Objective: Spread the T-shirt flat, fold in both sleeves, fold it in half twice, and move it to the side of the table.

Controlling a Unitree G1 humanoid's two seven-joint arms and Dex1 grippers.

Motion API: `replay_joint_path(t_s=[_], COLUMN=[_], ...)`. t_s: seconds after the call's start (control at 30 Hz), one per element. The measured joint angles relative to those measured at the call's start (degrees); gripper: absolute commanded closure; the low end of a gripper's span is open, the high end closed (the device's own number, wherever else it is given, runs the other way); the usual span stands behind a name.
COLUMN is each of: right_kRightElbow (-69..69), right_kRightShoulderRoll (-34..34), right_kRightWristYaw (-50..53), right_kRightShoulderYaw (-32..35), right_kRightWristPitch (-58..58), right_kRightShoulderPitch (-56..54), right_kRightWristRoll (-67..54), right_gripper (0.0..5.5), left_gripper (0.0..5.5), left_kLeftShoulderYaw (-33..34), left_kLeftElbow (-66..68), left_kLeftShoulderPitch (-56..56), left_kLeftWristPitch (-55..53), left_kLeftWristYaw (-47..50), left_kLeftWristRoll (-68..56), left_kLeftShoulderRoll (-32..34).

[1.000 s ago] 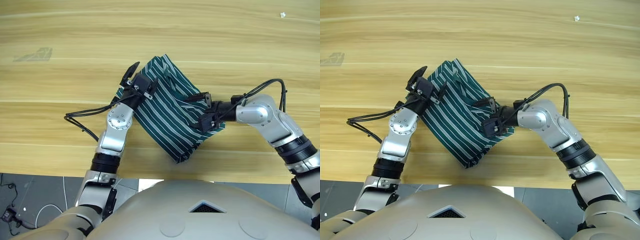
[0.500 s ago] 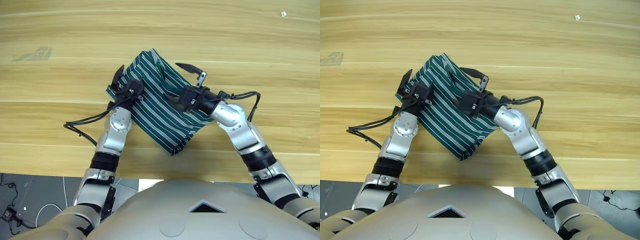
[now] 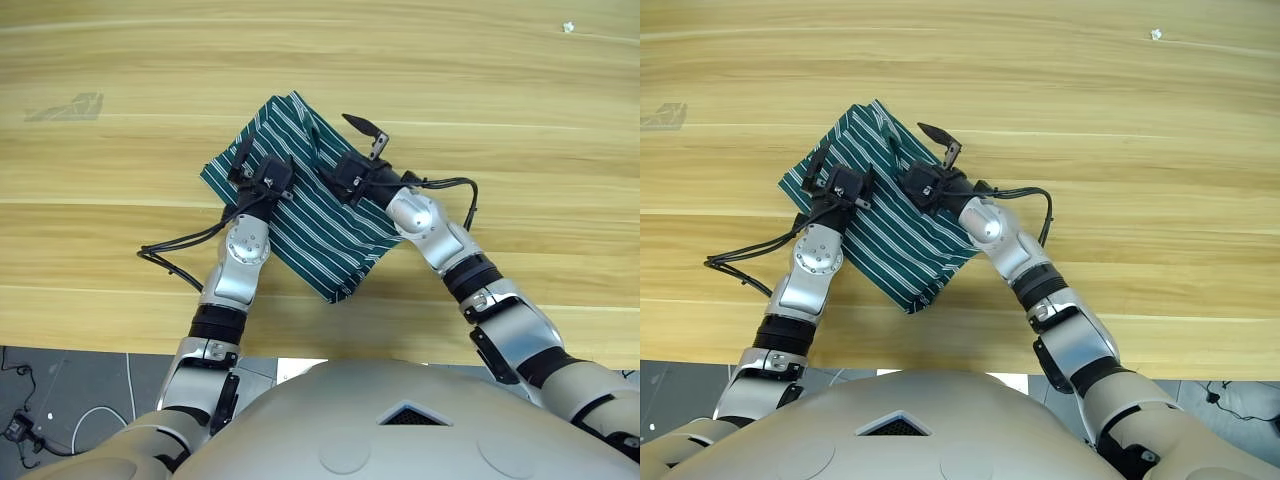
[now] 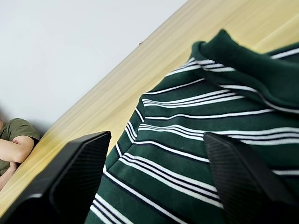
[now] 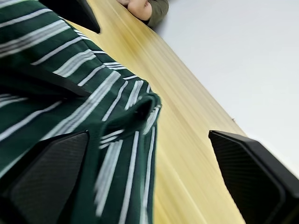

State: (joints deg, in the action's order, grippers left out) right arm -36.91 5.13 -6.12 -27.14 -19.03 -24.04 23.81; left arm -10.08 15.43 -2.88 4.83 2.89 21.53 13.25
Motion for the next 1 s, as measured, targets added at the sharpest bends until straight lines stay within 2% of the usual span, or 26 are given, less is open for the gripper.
replay_joint_path(t_s=[0.23, 0.5, 0.6, 0.77, 1.0], right_kRightElbow=[0.23, -0.73, 5.08, 12.37, 3.84], right_kRightShoulderRoll=[4.50, 4.60, 3.29, -2.83, -7.15], right_kRightWristYaw=[1.01, 1.39, 0.01, -5.83, -6.95], right_kRightShoulderYaw=[6.94, 9.14, 10.34, 6.69, 3.75], right_kRightWristPitch=[-0.54, -2.75, -5.72, -4.66, -1.85], right_kRightShoulderPitch=[-0.82, 0.69, 1.96, 3.52, 1.00], right_kRightWristRoll=[-2.32, -3.34, -7.55, -11.61, -9.48], right_gripper=[0.74, 0.74, 0.74, 0.74, 0.74], left_gripper=[1.82, 1.82, 1.82, 1.82, 1.82], left_kLeftShoulderYaw=[0.01, 0.17, 0.28, 0.32, 0.25], left_kLeftElbow=[1.88, 3.64, 3.88, 4.22, 6.05], left_kLeftShoulderPitch=[-0.16, -0.43, -0.56, -0.61, -1.82], left_kLeftWristPitch=[1.80, 4.02, 4.13, 4.46, 5.21], left_kLeftWristYaw=[0.98, 1.70, 1.74, 2.40, 3.60], left_kLeftWristRoll=[0.30, 0.69, 0.69, 0.71, 0.82], left_kLeftShoulderRoll=[-0.01, 0.17, 0.28, 0.27, 0.14])
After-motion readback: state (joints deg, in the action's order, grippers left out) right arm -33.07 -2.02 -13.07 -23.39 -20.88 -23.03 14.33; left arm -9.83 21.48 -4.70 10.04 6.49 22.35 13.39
